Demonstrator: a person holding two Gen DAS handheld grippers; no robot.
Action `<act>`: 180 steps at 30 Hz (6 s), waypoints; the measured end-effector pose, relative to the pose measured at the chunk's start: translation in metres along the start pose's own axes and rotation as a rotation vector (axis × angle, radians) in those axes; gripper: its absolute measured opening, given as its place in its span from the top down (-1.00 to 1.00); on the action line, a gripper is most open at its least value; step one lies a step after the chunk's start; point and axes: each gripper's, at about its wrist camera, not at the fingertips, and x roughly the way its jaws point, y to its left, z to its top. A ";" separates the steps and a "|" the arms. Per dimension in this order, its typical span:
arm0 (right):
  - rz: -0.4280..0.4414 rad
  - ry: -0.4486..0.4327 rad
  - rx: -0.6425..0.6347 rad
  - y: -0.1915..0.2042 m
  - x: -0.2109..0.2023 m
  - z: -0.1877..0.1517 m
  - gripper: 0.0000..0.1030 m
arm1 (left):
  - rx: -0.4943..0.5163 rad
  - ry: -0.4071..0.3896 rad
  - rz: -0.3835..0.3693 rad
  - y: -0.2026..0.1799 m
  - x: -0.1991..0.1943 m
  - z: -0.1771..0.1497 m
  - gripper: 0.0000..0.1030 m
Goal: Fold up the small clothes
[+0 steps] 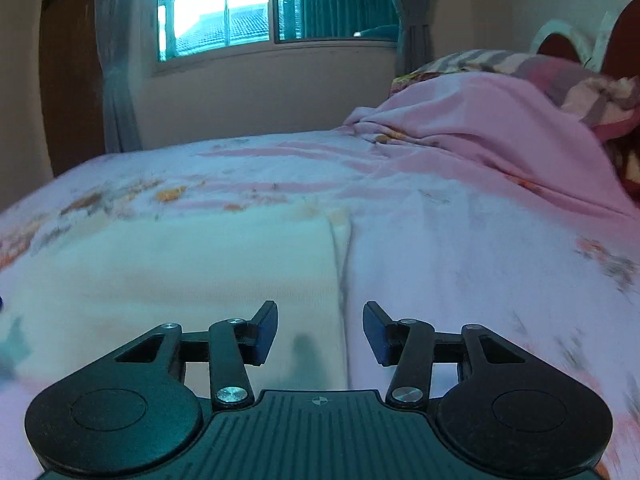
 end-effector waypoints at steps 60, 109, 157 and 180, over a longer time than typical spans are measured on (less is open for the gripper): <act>0.018 0.119 -0.194 0.096 0.002 -0.054 -0.11 | 0.043 0.113 -0.082 -0.022 -0.024 -0.048 -0.97; -0.286 -0.094 0.311 -0.226 -0.041 -0.051 -0.30 | -0.086 0.236 -0.571 -0.021 0.095 0.092 0.79; 0.205 -0.055 0.501 -0.144 -0.074 -0.026 -0.31 | -0.081 0.088 0.026 0.023 -0.019 -0.044 -0.51; 0.302 0.119 0.522 -0.052 -0.042 0.002 0.89 | -0.227 0.026 0.035 0.092 -0.012 -0.051 -0.63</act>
